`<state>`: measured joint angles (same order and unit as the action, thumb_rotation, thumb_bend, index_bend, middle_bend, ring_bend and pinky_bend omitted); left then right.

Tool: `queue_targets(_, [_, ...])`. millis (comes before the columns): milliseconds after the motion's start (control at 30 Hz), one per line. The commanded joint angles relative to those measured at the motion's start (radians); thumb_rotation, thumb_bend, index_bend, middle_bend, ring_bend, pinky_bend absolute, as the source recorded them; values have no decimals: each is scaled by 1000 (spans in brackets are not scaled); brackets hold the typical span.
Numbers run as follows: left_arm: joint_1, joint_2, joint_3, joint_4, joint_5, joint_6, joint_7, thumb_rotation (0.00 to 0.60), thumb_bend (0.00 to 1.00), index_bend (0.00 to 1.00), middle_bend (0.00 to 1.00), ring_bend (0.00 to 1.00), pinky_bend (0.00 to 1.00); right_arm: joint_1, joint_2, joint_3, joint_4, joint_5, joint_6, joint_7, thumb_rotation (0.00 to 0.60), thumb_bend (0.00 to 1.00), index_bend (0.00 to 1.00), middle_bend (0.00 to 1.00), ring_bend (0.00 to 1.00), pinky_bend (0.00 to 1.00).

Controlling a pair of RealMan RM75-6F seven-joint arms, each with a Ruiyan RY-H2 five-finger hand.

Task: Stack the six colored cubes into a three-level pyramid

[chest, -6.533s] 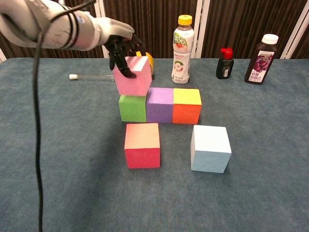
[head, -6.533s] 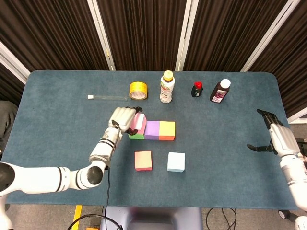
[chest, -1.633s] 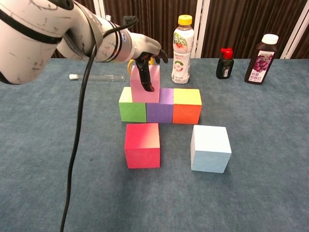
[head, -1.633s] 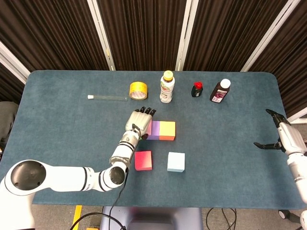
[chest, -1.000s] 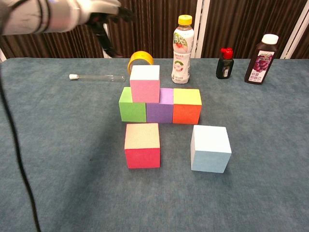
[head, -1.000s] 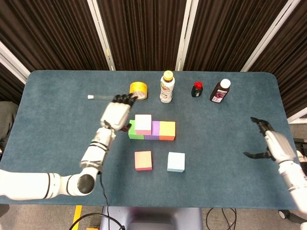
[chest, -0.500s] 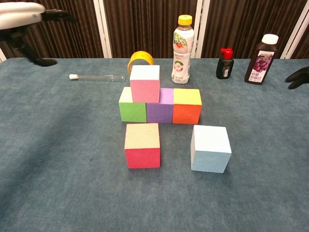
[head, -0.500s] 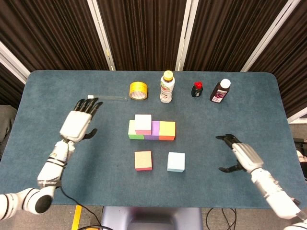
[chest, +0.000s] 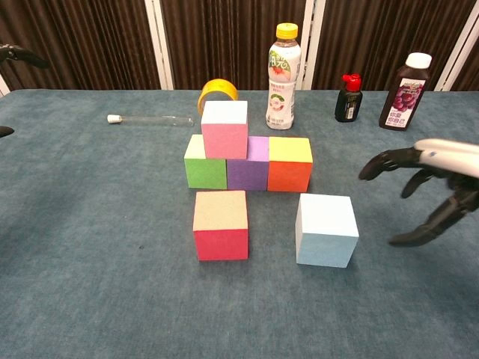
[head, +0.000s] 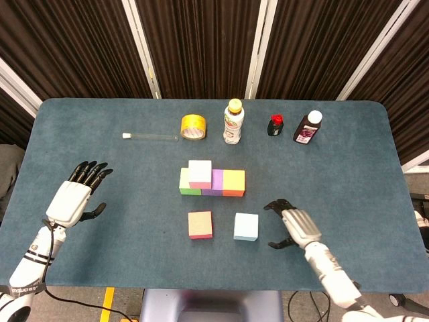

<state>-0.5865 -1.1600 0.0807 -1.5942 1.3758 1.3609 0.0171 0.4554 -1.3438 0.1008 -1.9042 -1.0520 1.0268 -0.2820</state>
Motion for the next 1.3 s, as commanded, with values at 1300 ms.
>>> queue_targets(1300, [90, -13, -119, 104, 73, -91, -145, 600, 310, 141, 41, 14, 84, 266, 61, 300, 16, 369, -69, -174, 600, 273, 560, 322, 219, 367])
